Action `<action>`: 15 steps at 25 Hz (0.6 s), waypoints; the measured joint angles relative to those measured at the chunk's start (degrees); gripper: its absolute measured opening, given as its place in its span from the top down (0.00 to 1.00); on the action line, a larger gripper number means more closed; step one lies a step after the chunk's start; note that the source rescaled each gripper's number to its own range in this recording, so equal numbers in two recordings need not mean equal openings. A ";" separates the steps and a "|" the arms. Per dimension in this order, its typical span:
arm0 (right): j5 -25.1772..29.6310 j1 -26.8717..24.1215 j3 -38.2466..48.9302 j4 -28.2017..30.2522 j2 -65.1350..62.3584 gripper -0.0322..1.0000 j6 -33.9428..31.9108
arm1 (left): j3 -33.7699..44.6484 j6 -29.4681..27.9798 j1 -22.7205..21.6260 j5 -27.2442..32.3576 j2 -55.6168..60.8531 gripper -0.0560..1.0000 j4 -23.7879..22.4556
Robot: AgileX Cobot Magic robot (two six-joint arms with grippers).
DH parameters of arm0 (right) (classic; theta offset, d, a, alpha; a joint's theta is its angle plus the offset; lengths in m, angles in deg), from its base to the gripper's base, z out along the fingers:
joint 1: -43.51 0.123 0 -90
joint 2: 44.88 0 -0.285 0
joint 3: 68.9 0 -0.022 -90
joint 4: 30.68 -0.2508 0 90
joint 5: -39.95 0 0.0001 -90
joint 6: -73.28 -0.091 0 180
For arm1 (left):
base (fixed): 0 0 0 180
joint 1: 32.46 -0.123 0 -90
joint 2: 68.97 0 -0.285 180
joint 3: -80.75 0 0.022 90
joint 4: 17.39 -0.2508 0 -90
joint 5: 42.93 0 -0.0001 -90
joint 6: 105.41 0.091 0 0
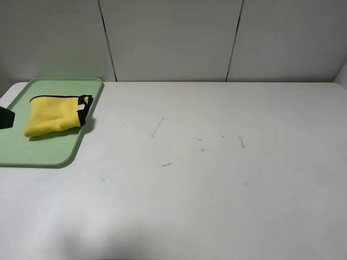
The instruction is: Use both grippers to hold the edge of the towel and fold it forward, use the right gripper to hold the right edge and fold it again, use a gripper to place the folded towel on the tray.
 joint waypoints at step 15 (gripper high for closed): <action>0.00 0.00 0.00 0.00 0.00 0.00 0.00 | 4.33 11.11 0.00 17.03 10.18 0.00 9.26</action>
